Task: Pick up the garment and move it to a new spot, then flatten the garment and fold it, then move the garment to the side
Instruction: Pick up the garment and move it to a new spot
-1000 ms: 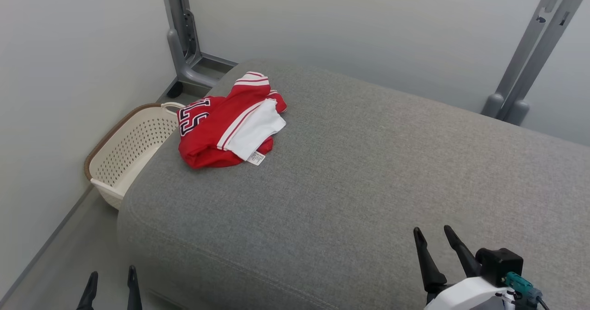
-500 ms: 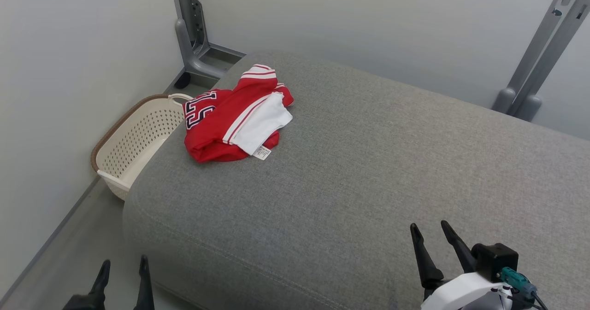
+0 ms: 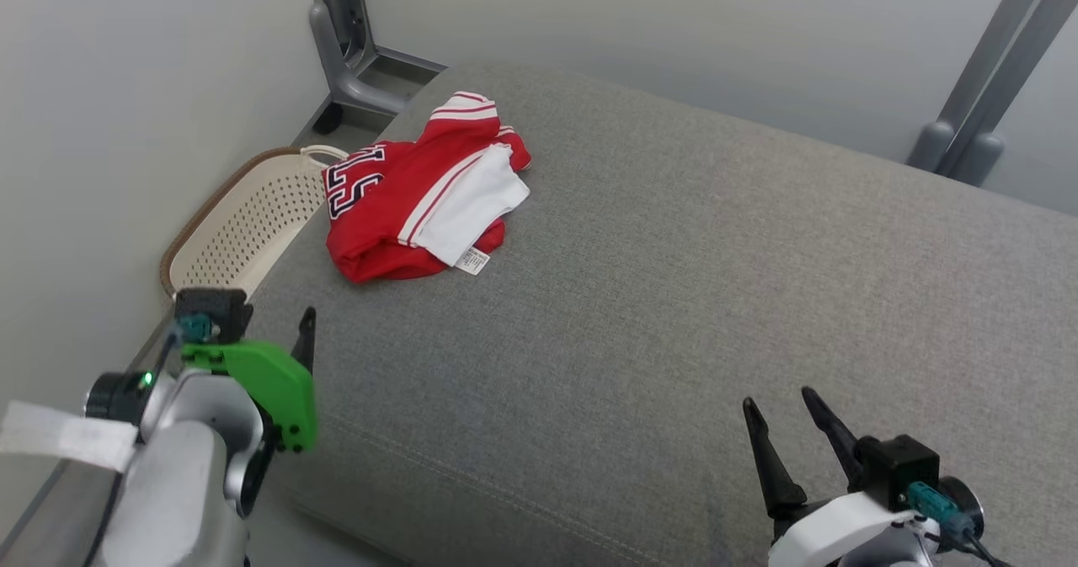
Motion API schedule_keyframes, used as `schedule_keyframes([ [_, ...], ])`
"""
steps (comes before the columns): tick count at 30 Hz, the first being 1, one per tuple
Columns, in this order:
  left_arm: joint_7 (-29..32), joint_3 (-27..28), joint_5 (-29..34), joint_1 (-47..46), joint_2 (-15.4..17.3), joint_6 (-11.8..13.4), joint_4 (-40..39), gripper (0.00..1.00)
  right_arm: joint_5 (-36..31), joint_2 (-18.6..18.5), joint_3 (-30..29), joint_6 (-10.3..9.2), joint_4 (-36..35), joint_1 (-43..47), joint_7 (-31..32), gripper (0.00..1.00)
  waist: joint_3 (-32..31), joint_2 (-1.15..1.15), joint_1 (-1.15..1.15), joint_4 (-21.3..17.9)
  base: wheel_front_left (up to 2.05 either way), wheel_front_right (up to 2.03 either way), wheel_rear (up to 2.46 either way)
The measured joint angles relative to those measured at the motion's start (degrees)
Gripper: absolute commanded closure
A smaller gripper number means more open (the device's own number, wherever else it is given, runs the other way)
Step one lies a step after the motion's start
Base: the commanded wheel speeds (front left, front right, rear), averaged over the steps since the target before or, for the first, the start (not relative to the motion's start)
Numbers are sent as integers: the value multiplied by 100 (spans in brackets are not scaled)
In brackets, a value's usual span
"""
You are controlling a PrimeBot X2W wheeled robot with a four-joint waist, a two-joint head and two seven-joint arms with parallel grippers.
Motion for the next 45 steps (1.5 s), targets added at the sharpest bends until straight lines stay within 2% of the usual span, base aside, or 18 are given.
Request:
schedule_keyframes([
  [10,697,-180,-109,-1809,476,-143,1296,0,-572,1,-19,0,-1133,-204,615,0,865,0,0,-408,0,0,0],
  [22,1405,-245,-630,-2943,776,-176,2377,0,-899,-2,-305,0,-1987,-248,934,0,2205,0,1,-967,0,0,0],
  [27,1456,-120,-769,-3147,789,-35,2698,0,-923,-8,-318,0,-2081,-213,960,0,2608,0,1,-1127,0,0,0],
  [31,1469,-19,-848,-3218,802,215,2945,0,-925,-9,-270,0,-2125,-213,971,0,2798,0,1,-1246,0,0,0],
  [32,1446,0,-865,-3237,800,246,2977,3,-925,-8,-257,0,-2134,-214,985,0,2825,0,1,-1274,0,0,0],
  [33,1373,8,-883,-3261,799,264,2996,82,-925,-9,-249,0,-2134,-214,987,0,2847,0,1,-1301,0,0,0],
  [34,1306,-7,-881,-3282,793,264,3004,100,-925,-9,-242,0,-2130,-214,992,0,2862,0,1,-1322,0,0,0],
  [38,1158,-65,-881,-3307,702,261,3120,100,-916,-10,-218,0,-2072,-225,957,0,2801,0,1,-1358,0,0,0],
  [45,812,-149,-870,-3303,829,126,3164,100,-764,-9,-74,0,-1766,-291,801,0,2447,0,0,-1419,0,0,0],
])
